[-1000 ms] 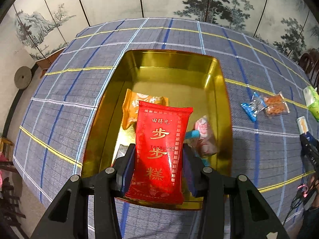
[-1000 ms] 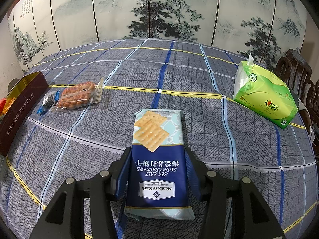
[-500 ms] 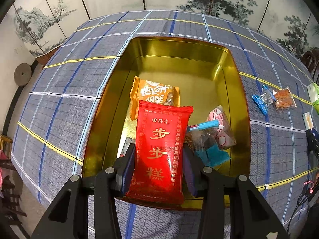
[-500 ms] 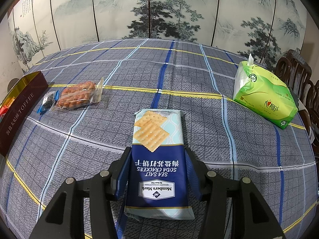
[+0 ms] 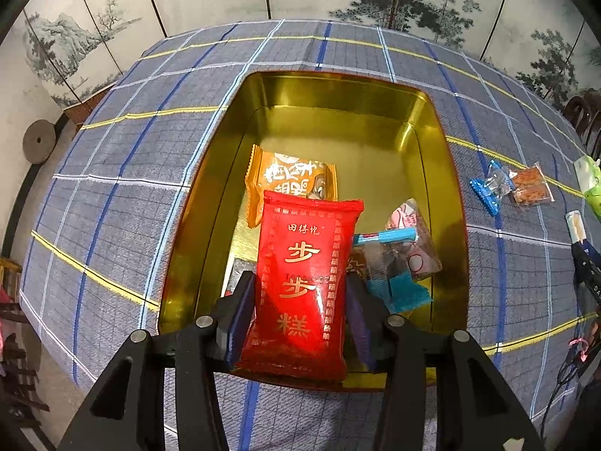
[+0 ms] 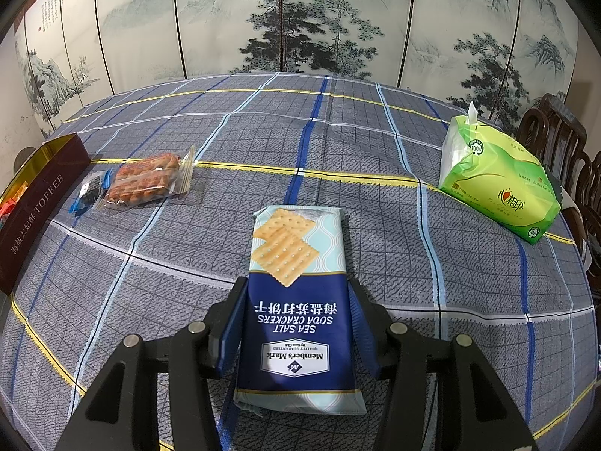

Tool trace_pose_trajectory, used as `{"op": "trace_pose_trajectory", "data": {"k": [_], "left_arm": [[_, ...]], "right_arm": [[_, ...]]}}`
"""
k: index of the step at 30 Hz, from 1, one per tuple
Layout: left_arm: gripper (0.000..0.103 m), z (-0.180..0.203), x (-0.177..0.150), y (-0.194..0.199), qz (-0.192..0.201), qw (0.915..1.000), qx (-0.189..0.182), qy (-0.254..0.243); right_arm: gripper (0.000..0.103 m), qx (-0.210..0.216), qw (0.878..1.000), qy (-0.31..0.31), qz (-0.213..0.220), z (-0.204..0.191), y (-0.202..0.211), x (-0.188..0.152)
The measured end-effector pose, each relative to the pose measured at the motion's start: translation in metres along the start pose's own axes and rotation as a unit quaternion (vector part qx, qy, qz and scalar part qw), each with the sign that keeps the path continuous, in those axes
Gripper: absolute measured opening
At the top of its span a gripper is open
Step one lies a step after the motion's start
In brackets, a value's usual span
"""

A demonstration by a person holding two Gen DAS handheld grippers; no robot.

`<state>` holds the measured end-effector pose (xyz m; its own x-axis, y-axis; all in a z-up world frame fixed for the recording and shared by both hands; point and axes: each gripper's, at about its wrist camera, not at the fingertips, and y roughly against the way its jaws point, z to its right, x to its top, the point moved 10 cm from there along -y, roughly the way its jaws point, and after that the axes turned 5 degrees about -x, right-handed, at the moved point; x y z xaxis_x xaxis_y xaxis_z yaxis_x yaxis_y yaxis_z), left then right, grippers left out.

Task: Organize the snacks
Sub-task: 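Carry the red bag into the gold tin and open the left gripper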

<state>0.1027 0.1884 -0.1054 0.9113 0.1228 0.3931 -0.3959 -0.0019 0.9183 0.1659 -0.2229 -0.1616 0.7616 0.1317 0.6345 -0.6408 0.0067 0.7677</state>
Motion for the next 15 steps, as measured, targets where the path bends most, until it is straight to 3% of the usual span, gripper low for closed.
{"op": "trace_pose_trajectory", "data": {"k": [9, 15], "left_arm": [[0.052, 0.0, 0.004, 0.018, 0.015, 0.9998, -0.011, 0.007], [0.064, -0.001, 0.003, 0.026, 0.024, 0.9996, -0.01, 0.011]], "right_arm": [[0.051, -0.007, 1.0, -0.005, -0.001, 0.002, 0.0, 0.0], [0.051, -0.014, 1.0, -0.01, -0.008, 0.003, 0.0, -0.001]]}}
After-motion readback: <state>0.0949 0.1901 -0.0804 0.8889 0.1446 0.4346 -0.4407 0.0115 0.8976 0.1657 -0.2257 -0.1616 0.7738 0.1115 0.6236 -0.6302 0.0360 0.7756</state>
